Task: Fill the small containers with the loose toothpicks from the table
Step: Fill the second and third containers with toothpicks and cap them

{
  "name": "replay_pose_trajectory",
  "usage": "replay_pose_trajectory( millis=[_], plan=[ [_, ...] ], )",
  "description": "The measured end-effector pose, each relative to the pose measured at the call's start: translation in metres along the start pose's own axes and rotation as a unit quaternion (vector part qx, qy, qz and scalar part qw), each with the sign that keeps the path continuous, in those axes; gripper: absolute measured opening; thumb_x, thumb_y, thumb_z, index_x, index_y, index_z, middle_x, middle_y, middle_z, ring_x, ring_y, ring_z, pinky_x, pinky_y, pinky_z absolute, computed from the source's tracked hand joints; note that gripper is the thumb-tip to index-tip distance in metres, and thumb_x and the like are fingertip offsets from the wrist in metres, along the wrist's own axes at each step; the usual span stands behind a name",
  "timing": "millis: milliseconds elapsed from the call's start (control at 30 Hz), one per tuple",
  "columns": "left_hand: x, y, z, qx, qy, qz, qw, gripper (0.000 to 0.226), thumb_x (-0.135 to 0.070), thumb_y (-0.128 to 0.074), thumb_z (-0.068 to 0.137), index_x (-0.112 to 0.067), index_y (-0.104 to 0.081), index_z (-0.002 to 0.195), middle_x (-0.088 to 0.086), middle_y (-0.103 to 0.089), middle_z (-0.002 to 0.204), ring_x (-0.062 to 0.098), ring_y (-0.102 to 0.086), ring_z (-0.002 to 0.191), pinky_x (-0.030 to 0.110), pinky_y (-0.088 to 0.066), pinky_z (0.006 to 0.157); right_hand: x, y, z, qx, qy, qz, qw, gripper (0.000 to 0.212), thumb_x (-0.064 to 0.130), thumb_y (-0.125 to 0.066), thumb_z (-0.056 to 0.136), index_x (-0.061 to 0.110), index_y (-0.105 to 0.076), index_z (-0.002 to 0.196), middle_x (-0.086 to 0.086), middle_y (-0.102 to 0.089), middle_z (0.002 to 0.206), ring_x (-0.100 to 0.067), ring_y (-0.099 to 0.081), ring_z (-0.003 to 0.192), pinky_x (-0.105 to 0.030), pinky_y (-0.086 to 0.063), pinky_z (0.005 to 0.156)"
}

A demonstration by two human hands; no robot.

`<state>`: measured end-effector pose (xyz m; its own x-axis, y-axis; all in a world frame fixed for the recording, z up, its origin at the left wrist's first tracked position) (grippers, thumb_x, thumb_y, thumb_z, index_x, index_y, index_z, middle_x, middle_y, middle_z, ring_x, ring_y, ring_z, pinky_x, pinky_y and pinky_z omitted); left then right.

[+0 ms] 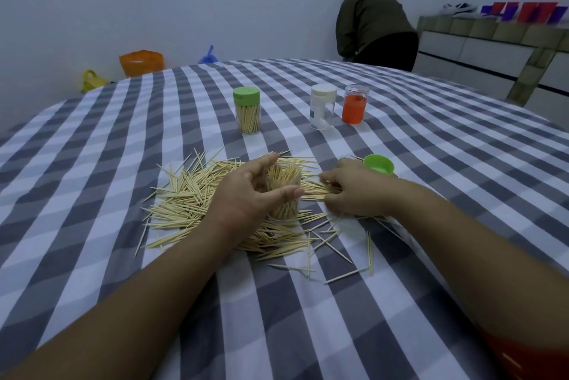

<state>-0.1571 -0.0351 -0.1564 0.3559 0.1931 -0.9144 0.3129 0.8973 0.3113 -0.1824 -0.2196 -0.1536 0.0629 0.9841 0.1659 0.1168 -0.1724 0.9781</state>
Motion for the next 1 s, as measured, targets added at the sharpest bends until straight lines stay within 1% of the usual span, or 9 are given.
replay_pose_trajectory(
  millis=[133, 200, 300, 400, 567, 700, 800, 900, 1000],
  plan=[
    [-0.001, 0.0, 0.0, -0.001, 0.002, -0.004, 1.0, 0.082, -0.031, -0.081, 0.058, -0.015, -0.052, 0.133, -0.011, -0.062, 0.112, -0.011, -0.06, 0.094, 0.011, -0.051, 0.084, 0.008, -0.009, 0.007, -0.116, 0.041, -0.148, 0.981, 0.028, 0.021, -0.045, 0.092, 0.016, -0.06, 0.116, -0.005, -0.051, 0.111, -0.025, -0.046, 0.108, -0.035, -0.038, 0.087],
    [-0.002, -0.001, 0.0, 0.003, 0.003, -0.004, 1.0, 0.084, -0.032, -0.08, 0.057, -0.015, -0.052, 0.134, -0.009, -0.062, 0.114, -0.012, -0.059, 0.093, 0.01, -0.051, 0.082, 0.01, -0.012, 0.009, -0.147, 0.058, -0.188, 0.969, 0.029, 0.017, -0.044, 0.092, 0.016, -0.057, 0.119, -0.004, -0.054, 0.116, -0.024, -0.046, 0.11, -0.034, -0.036, 0.087],
    [-0.003, -0.001, -0.001, 0.004, 0.002, -0.003, 1.0, 0.09, -0.037, -0.078, 0.053, -0.014, -0.051, 0.135, -0.003, -0.062, 0.118, -0.004, -0.061, 0.099, 0.014, -0.051, 0.086, 0.015, -0.015, 0.006, -0.164, 0.071, -0.18, 0.967, 0.034, 0.018, -0.041, 0.095, 0.016, -0.047, 0.129, -0.005, -0.053, 0.122, -0.024, -0.046, 0.116, -0.033, -0.035, 0.088],
    [-0.003, 0.0, -0.001, 0.001, 0.003, 0.004, 1.0, 0.09, -0.039, -0.078, 0.052, -0.015, -0.051, 0.135, 0.0, -0.062, 0.124, 0.007, -0.061, 0.108, 0.024, -0.051, 0.093, 0.021, -0.014, 0.001, -0.175, 0.086, -0.198, 0.96, 0.027, 0.017, -0.04, 0.096, 0.014, -0.053, 0.119, -0.006, -0.053, 0.117, -0.025, -0.047, 0.113, -0.032, -0.035, 0.085],
    [-0.003, 0.0, -0.002, 0.0, 0.003, 0.002, 1.0, 0.09, -0.039, -0.078, 0.052, -0.015, -0.051, 0.135, -0.001, -0.063, 0.121, 0.003, -0.062, 0.103, 0.02, -0.052, 0.09, 0.018, -0.003, 0.002, -0.159, 0.038, -0.166, 0.972, 0.024, 0.006, -0.042, 0.092, 0.012, -0.055, 0.111, -0.008, -0.059, 0.109, -0.026, -0.054, 0.102, -0.033, -0.04, 0.08],
    [-0.002, 0.001, -0.002, -0.005, 0.003, 0.007, 1.0, 0.09, -0.043, -0.077, 0.05, -0.018, -0.053, 0.133, 0.003, -0.068, 0.113, 0.002, -0.066, 0.096, 0.017, -0.053, 0.084, 0.012, 0.012, -0.002, -0.117, -0.042, 0.001, 0.992, 0.021, 0.003, -0.043, 0.092, 0.014, -0.054, 0.104, -0.003, -0.055, 0.091, -0.022, -0.049, 0.084, -0.029, -0.033, 0.059],
    [-0.001, 0.001, -0.002, -0.003, 0.002, 0.01, 1.0, 0.09, -0.043, -0.078, 0.051, -0.018, -0.052, 0.134, 0.002, -0.067, 0.115, 0.004, -0.064, 0.095, 0.022, -0.054, 0.087, 0.01, 0.019, -0.006, -0.128, -0.038, 0.171, 0.976, 0.016, 0.005, -0.042, 0.095, 0.017, -0.053, 0.094, 0.002, -0.057, 0.085, -0.017, -0.054, 0.083, -0.023, -0.037, 0.059],
    [-0.002, 0.001, -0.002, -0.001, -0.001, 0.019, 1.0, 0.09, -0.045, -0.077, 0.051, -0.019, -0.052, 0.134, -0.001, -0.063, 0.122, 0.006, -0.062, 0.105, 0.024, -0.053, 0.091, 0.013, 0.021, -0.007, -0.144, -0.021, 0.404, 0.903, 0.016, 0.007, -0.043, 0.097, 0.014, -0.056, 0.094, -0.007, -0.065, 0.09, -0.026, -0.064, 0.091, -0.038, -0.052, 0.083],
    [-0.003, -0.001, -0.003, 0.005, -0.001, 0.009, 1.0, 0.093, -0.048, -0.078, 0.05, -0.019, -0.052, 0.134, 0.001, -0.063, 0.124, 0.01, -0.062, 0.108, 0.034, -0.053, 0.094, 0.021, 0.027, -0.01, -0.166, 0.007, 0.549, 0.819, 0.018, 0.007, -0.041, 0.099, 0.016, -0.055, 0.092, -0.008, -0.066, 0.087, -0.027, -0.067, 0.094, -0.042, -0.053, 0.089]
  ],
)
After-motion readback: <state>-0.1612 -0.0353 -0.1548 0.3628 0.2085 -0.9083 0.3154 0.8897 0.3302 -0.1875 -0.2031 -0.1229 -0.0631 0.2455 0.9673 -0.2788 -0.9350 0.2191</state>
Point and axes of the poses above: each hand's wrist, its own z-axis towards the middle knuckle, its own y-axis out of the back of the hand, x = y × z, the point moved 3 cm from there along z, towards the middle knuckle
